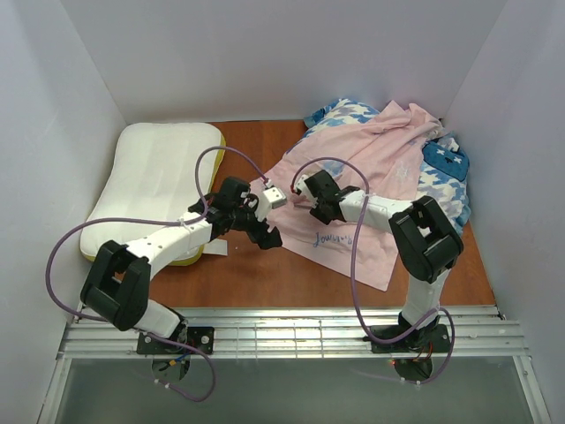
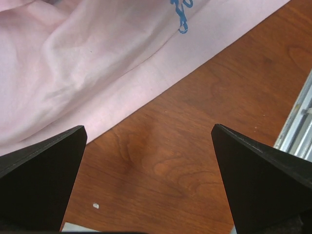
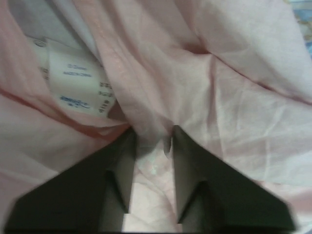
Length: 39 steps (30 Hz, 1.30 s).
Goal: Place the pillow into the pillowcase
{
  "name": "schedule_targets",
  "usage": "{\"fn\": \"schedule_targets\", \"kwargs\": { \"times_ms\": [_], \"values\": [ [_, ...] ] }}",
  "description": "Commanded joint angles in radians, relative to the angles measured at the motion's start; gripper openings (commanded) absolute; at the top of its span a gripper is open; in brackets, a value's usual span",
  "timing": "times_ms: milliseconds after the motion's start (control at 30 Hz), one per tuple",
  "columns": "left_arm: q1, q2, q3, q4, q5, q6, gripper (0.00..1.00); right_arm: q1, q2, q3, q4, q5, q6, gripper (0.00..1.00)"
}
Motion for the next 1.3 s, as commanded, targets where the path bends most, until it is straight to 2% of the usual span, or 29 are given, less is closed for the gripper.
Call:
{"fn": "schedule_targets", "kwargs": {
  "times_ms": [0, 200, 367, 467, 567, 600, 633, 700, 800, 900, 1100, 1167, 1267],
  "values": [
    [-0.026, -0.006, -0.056, 0.201, -0.065, 0.072, 0.98, -0.022, -0.022, 0.024, 0.050, 0.036, -0.002, 0.19],
    [-0.047, 0.091, -0.073, 0.299, -0.122, 0.068, 0.98, -0.029, -0.060, 0.083, 0.008, -0.004, -0.011, 0.01],
    [-0.020, 0.082, -0.045, 0.297, -0.128, -0.027, 0.98, -0.073, -0.111, 0.195, -0.084, -0.070, 0.015, 0.01],
    [0.062, 0.011, 0.005, 0.228, -0.120, -0.154, 0.98, -0.130, -0.140, 0.322, -0.182, -0.223, 0.059, 0.01],
    [0.152, 0.052, 0.201, 0.108, -0.291, -0.211, 0.98, -0.197, -0.157, 0.419, -0.241, -0.372, 0.099, 0.01],
    [0.175, 0.089, 0.264, 0.008, -0.354, -0.205, 0.98, -0.211, -0.161, 0.425, -0.261, -0.395, 0.105, 0.01],
    [0.216, 0.165, 0.392, -0.044, -0.492, -0.198, 0.98, -0.225, -0.169, 0.430, -0.269, -0.413, 0.105, 0.01],
    [0.264, 0.251, 0.499, -0.179, -0.615, -0.185, 0.98, -0.225, -0.181, 0.418, -0.273, -0.423, 0.107, 0.01],
    [0.423, 0.400, 0.664, -0.269, -0.637, -0.178, 0.98, -0.226, -0.186, 0.381, -0.275, -0.476, 0.119, 0.01],
    [0.500, 0.491, 0.761, -0.345, -0.655, -0.188, 0.98, -0.225, -0.186, 0.372, -0.272, -0.486, 0.127, 0.01],
    [0.655, 0.647, 0.931, -0.273, -0.709, -0.150, 0.98, -0.228, -0.188, 0.349, -0.273, -0.506, 0.134, 0.01],
    [0.686, 0.707, 1.032, -0.311, -0.673, -0.152, 0.98, -0.228, -0.192, 0.335, -0.273, -0.510, 0.136, 0.01],
    [0.714, 0.784, 1.073, -0.311, -0.607, -0.107, 0.98, -0.228, -0.192, 0.320, -0.275, -0.515, 0.136, 0.01]
  ]
}}
